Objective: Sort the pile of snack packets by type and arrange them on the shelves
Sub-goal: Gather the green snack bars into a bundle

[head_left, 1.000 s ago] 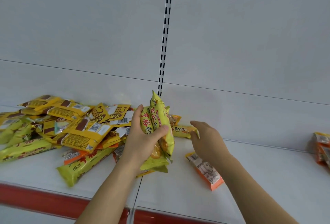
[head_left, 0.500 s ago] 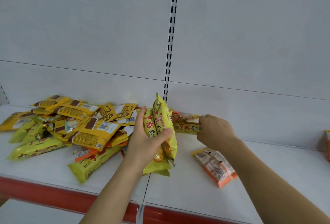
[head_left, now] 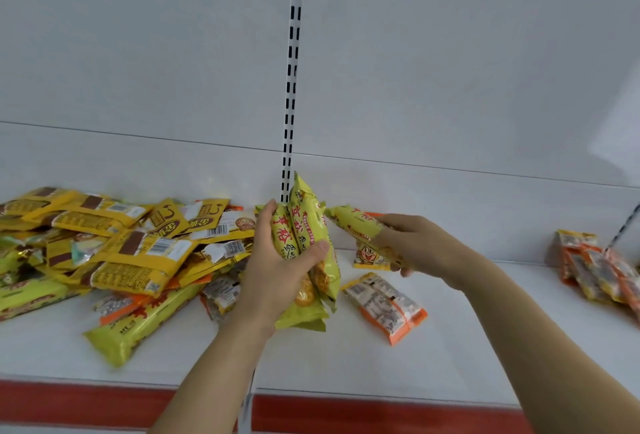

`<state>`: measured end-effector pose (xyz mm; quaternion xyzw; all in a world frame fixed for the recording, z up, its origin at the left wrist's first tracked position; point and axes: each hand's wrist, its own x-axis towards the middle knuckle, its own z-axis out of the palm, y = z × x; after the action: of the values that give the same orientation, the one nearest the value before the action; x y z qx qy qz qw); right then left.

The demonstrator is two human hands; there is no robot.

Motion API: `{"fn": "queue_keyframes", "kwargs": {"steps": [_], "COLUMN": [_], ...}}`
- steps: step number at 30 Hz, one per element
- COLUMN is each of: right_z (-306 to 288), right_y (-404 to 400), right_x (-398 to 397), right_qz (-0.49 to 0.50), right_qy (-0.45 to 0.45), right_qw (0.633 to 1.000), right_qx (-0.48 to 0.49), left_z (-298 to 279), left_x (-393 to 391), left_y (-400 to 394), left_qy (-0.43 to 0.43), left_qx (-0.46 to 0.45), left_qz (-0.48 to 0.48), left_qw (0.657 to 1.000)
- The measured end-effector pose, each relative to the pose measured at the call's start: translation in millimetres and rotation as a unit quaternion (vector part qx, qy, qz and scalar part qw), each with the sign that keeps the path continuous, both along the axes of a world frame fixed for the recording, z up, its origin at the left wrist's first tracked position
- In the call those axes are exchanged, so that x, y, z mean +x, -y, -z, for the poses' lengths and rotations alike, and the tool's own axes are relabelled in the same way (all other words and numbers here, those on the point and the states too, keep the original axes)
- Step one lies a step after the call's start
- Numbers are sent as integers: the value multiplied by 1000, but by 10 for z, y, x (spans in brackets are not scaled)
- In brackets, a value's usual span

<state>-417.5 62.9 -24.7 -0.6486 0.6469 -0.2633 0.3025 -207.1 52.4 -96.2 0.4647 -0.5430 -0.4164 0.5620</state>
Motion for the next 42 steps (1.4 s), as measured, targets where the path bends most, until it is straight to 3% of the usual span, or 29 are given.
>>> {"fn": "queue_keyframes", "kwargs": {"steps": [4,6,12,16,25,28,31,35,42], "right_z": [290,451,661,646,722,684,703,902,1059], "right_y": [-266,-403,-612,-760,-831,-654,-469,-323,-155], "right_x": [178,339,335,-131,-1615,-2065,-2403,-2634,-2764], "right_qz": [75,120,106,152,230,232,224,198,175], "right_qy": [96,201,297,242,250,199,75,-88,-127], "right_qw": [987,961,935,943,929,942,962,974,975], "right_qx": [-107,-151,-161,-170,-144,-140,-135,-66,-46], "left_z": [-45,-76,-77,-53,-82,-43,26,108,64], "left_x": [8,-36,-459,-967,-2492,-2992,-3371,-3525,-3194], "left_y": [-30,-54,-158,-244,-236,-80,77,258,466], "left_qy": [1,-6,-18,-15,83,112,166,274,456], "left_qx": [-14,-21,-24,-13,4,21,38,84,116], "left_qz": [-1,4,77,121,152,125,93,71,30], "left_qw": [1000,1000,997,993,985,986,981,955,882]}}
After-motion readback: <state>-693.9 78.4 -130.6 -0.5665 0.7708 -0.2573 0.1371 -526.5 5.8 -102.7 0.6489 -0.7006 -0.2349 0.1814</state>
